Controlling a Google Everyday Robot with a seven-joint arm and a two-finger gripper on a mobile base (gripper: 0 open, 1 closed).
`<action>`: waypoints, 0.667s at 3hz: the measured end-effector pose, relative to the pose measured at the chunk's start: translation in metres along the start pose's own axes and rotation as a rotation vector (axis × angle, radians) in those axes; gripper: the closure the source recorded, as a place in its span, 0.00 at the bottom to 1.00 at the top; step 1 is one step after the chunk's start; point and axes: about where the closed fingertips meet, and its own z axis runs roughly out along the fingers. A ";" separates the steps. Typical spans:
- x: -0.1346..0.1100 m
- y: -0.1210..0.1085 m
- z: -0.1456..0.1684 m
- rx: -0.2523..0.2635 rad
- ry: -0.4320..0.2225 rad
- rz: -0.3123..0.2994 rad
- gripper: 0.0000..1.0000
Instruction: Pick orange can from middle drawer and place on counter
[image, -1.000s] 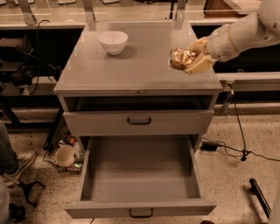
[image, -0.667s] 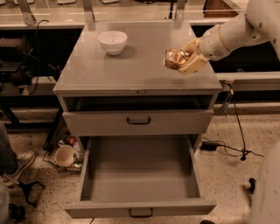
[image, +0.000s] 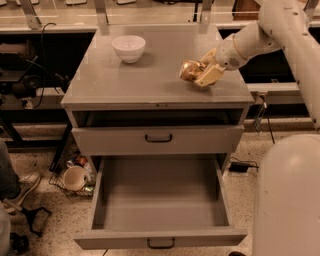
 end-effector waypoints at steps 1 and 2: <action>0.004 -0.004 0.011 -0.019 0.009 0.027 0.29; 0.005 -0.006 0.014 -0.030 0.003 0.043 0.05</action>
Offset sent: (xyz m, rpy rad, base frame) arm 0.0209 -0.0067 -0.0008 0.0236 0.0604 -0.0230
